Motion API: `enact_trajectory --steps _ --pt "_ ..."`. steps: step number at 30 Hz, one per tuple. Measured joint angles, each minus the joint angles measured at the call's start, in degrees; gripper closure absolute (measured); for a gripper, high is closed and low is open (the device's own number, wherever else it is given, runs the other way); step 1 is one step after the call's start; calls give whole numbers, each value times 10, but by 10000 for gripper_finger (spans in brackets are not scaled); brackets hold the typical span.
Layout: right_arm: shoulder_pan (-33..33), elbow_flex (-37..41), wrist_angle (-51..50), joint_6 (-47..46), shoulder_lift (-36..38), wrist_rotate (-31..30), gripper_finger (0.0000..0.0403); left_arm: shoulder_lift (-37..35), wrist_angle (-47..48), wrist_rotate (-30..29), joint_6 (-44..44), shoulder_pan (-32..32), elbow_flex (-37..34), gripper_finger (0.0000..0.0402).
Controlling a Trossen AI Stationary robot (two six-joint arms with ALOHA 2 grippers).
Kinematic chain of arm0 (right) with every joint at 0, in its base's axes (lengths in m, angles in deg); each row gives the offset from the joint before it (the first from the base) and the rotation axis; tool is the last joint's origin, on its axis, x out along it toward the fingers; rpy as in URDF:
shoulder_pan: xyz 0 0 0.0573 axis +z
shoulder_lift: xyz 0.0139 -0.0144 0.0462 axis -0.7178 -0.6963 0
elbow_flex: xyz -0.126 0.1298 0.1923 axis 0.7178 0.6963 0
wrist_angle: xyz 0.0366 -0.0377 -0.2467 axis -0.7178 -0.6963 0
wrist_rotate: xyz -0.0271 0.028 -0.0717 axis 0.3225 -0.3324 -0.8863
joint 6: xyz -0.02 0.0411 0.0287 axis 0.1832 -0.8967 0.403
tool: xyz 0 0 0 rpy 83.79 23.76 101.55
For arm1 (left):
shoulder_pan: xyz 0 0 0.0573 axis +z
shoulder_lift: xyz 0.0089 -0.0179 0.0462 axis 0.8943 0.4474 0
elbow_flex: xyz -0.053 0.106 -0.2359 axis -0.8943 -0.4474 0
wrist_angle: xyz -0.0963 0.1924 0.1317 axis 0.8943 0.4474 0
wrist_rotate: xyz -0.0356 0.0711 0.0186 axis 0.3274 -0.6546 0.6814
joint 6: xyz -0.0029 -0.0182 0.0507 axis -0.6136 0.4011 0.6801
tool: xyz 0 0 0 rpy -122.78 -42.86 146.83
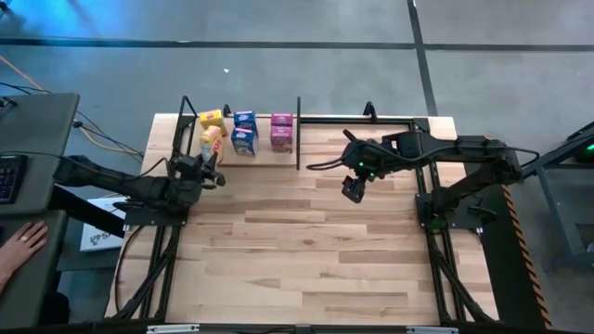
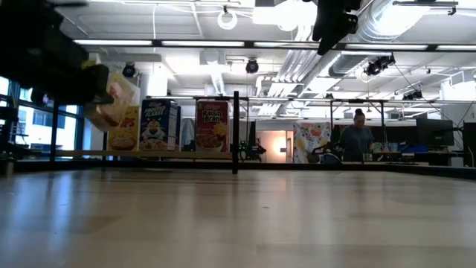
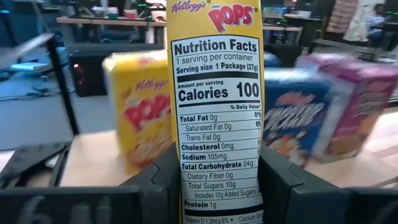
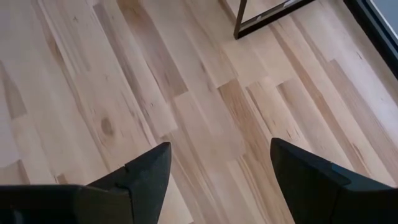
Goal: Stack cereal on shelf
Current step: Align the yellow cereal box on the shelf
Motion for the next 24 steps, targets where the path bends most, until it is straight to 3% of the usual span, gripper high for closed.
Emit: enact_trajectory --steps 3,6,16,20,24 --pt "0 0 3 -2 0 0 143 5 -10 -29 -48 0 -31 282" --pt "0 0 4 -10 0 0 143 17 -58 -57 -34 4 -48 282" --pt "0 0 24 -19 0 -2 143 48 -63 -55 -56 33 -55 276" --pt "0 0 38 -19 0 -2 143 71 -77 -22 -108 54 -55 275" --pt "0 0 44 -19 0 -8 143 104 -132 29 -67 74 -55 274"
